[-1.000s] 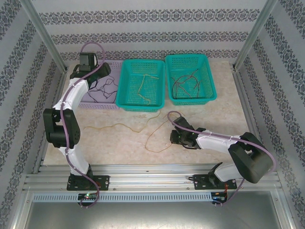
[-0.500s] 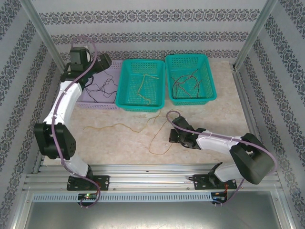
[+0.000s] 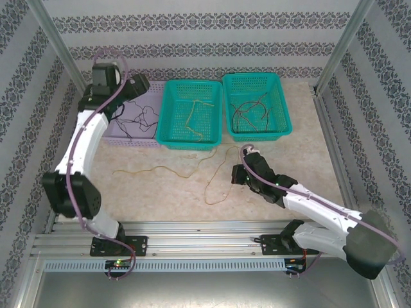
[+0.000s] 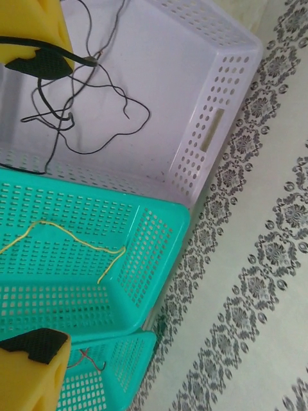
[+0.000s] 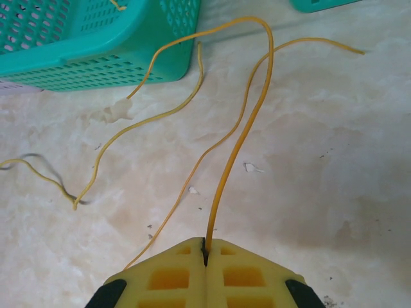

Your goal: Untangle the cables

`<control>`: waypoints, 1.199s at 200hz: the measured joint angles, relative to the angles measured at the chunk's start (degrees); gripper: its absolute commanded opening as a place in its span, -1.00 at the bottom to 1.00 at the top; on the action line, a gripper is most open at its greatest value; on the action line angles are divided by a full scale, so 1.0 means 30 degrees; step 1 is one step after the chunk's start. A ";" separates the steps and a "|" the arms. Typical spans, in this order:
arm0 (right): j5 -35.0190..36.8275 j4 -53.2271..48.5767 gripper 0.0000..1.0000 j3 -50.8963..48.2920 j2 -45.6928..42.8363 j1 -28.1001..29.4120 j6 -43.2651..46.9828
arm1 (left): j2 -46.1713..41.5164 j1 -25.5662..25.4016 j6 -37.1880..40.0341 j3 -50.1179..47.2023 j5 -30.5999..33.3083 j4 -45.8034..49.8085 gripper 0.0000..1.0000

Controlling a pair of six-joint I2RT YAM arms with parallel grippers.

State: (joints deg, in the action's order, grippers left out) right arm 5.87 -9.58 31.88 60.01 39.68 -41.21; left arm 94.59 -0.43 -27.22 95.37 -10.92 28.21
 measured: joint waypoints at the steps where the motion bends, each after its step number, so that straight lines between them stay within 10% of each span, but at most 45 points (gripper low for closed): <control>1: 0.0000 -0.0022 -1.00 0.0000 -0.0022 0.0000 0.0000 | 0.0087 0.0000 0.0000 0.0124 -0.0007 0.0080 1.00; 50: 0.0124 -0.1712 -1.00 0.0350 -0.1435 0.0852 0.0423 | 0.5909 -0.0430 0.1093 0.7264 0.2215 0.5712 1.00; 146: -0.0503 -0.5122 -1.00 0.7599 -0.1392 0.2361 0.3220 | 0.7978 -0.3825 0.4146 1.0091 1.0331 0.9530 1.00; 240: -0.1348 -0.8291 -1.00 1.8549 0.2827 0.2361 0.5952 | 0.6754 -0.3694 0.3781 0.9610 0.9275 0.9974 1.00</control>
State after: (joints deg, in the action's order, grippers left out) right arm 1.83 -34.46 87.53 68.49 46.76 -23.35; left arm 114.85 -11.51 -15.88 124.20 16.91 58.13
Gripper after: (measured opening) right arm 0.041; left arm 0.998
